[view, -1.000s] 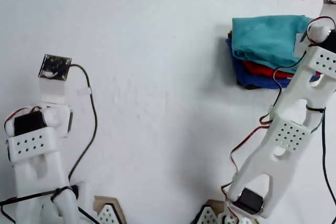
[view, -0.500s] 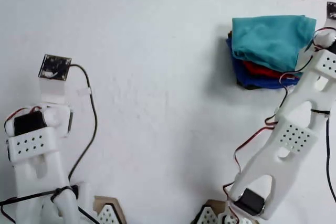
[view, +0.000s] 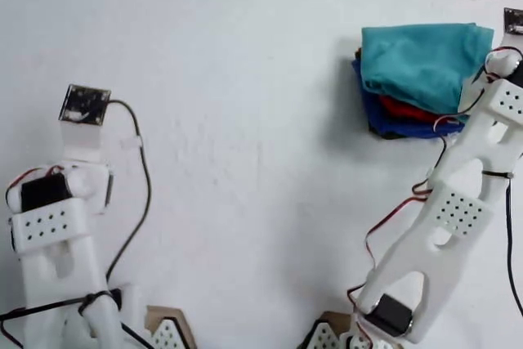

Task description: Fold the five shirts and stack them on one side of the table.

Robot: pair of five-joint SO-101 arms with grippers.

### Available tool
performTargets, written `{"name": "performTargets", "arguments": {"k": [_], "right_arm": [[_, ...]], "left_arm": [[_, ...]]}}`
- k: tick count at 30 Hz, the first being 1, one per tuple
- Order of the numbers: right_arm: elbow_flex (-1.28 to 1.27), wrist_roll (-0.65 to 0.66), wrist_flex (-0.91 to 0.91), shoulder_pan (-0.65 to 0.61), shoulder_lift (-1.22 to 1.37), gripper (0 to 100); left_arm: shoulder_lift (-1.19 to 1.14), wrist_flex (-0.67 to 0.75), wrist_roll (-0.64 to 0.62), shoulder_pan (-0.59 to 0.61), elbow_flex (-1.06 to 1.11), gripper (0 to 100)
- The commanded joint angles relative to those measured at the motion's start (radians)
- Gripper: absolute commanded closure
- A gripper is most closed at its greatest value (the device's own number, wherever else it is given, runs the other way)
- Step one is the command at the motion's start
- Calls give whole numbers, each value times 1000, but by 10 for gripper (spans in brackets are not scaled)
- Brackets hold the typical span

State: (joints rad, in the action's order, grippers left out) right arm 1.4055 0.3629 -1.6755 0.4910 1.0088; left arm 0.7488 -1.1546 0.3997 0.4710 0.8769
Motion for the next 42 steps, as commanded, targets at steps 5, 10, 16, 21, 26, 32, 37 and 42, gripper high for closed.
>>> {"name": "performTargets", "arguments": {"k": [5, 10, 16, 21, 26, 32, 37, 42], "right_arm": [[170, 126, 101, 59, -45, 980], [264, 219, 145, 64, -51, 980], [219, 301, 219, 65, -41, 980], [170, 393, 286, 76, 1, 978], [180, 405, 292, 87, 33, 926], [180, 397, 292, 76, -47, 754], [180, 236, 286, 28, -147, 755], [180, 181, 177, -84, -242, 755]], "left_arm": [[23, 6, 0, 8, -7, 973], [23, 8, 0, 8, -7, 973], [23, 0, 0, 8, -7, 973], [23, -2, 0, 8, -7, 973], [23, -2, 0, 8, -7, 973], [23, 0, 0, 8, -7, 973], [23, 3, 0, 8, -7, 973], [23, 6, 0, 8, -7, 973]]}}
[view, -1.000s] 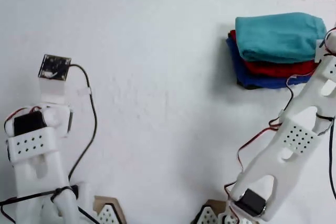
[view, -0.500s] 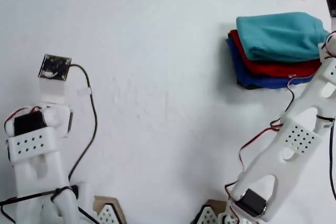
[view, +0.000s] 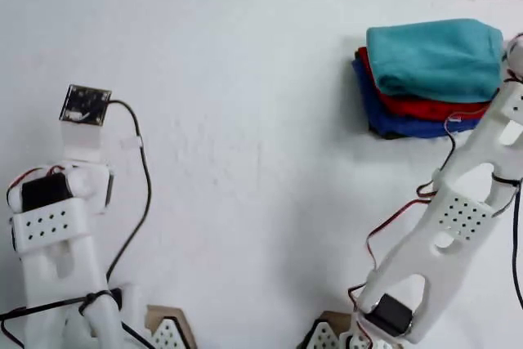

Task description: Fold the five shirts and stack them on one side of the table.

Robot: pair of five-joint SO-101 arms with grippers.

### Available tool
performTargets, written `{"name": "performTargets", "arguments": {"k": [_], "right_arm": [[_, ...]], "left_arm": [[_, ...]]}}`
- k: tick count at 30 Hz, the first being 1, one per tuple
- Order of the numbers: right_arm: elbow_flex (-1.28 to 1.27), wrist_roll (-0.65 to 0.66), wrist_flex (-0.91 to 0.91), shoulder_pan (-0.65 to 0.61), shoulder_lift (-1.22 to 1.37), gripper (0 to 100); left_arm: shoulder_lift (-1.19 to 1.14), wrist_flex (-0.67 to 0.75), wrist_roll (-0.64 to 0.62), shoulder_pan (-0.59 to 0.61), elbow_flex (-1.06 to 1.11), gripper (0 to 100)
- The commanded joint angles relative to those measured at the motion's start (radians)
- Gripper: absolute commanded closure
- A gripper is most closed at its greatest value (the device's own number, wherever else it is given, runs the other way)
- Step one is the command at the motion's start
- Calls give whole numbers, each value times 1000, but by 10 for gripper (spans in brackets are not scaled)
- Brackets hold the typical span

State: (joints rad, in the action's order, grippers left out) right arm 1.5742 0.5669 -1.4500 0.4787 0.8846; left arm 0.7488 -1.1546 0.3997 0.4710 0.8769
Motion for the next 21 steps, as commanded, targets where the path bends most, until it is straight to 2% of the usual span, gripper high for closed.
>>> {"name": "performTargets", "arguments": {"k": [1, 6, 10, 21], "right_arm": [[11, -26, -70, -97, -131, 755], [-2, -29, -205, -254, -139, 755], [0, -26, -291, -352, -41, 753], [8, -21, -312, -383, 156, 752]], "left_arm": [[23, 6, 0, 8, -7, 973], [23, 6, 0, 8, -7, 973], [23, 8, 0, 8, -7, 973], [18, 23, 0, 8, -5, 973]]}}
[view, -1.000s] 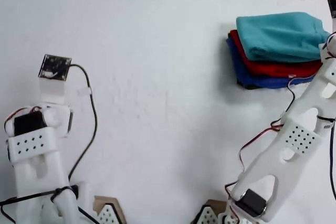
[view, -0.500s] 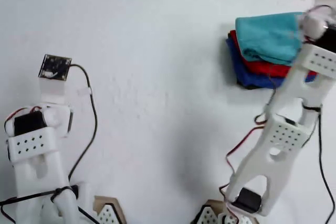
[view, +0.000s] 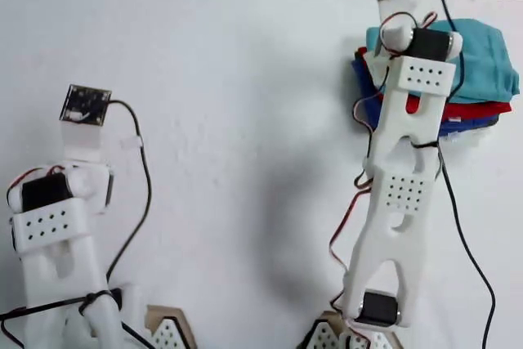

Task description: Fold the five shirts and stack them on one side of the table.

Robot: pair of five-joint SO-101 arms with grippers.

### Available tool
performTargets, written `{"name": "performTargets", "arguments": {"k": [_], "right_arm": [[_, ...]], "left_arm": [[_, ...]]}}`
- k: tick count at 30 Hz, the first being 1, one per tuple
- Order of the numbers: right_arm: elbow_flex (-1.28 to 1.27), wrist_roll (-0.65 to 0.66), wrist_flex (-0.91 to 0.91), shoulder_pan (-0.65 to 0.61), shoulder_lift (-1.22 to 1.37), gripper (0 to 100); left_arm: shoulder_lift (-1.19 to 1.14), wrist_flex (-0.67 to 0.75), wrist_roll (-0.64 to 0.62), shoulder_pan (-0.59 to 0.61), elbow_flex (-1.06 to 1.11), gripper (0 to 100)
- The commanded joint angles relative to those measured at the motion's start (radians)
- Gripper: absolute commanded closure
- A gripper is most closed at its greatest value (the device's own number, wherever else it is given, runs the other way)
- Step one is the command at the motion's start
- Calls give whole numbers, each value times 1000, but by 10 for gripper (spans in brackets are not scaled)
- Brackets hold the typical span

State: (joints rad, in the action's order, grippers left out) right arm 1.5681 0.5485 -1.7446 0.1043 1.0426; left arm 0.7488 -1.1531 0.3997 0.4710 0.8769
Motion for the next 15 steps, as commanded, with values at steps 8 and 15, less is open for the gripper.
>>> {"name": "performTargets", "arguments": {"k": [8, 15], "right_arm": [[-3, -2, -18, -7, 10, 752], [25, -9, -25, -67, -81, 752]], "left_arm": [[17, 35, 0, 8, -5, 973], [17, 57, 0, 8, 2, 973]]}}
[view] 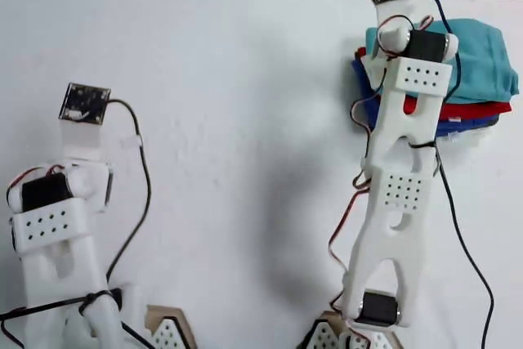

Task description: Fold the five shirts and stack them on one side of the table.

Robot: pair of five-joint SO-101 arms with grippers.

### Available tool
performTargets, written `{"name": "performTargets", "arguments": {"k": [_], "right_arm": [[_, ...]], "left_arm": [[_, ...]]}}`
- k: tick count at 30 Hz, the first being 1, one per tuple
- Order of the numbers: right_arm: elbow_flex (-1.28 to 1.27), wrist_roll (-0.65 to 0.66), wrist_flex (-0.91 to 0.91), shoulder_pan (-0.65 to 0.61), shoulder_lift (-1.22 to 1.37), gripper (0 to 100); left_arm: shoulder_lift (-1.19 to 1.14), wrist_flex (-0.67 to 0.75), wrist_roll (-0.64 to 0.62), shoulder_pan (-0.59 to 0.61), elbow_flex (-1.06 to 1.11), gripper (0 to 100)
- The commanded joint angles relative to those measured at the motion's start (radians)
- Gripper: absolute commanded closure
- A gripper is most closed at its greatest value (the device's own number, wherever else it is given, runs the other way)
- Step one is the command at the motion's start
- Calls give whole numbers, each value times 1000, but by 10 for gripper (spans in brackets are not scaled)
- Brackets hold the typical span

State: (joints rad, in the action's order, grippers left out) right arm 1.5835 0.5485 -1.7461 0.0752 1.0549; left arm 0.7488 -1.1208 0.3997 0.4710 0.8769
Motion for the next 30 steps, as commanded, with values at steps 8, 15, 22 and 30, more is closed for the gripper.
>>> {"name": "performTargets", "arguments": {"k": [8, 15, 22, 30], "right_arm": [[-161, -2, -22, -27, -117, 752], [-235, 23, -22, 21, -116, 752], [-244, 138, -2, 68, -120, 784], [-143, 166, 19, 140, -125, 960]], "left_arm": [[21, 126, 0, 8, 125, 973], [21, 137, -8, 8, 97, 973], [21, 135, -9, 8, 84, 973], [21, 135, -9, 8, 85, 973]]}}
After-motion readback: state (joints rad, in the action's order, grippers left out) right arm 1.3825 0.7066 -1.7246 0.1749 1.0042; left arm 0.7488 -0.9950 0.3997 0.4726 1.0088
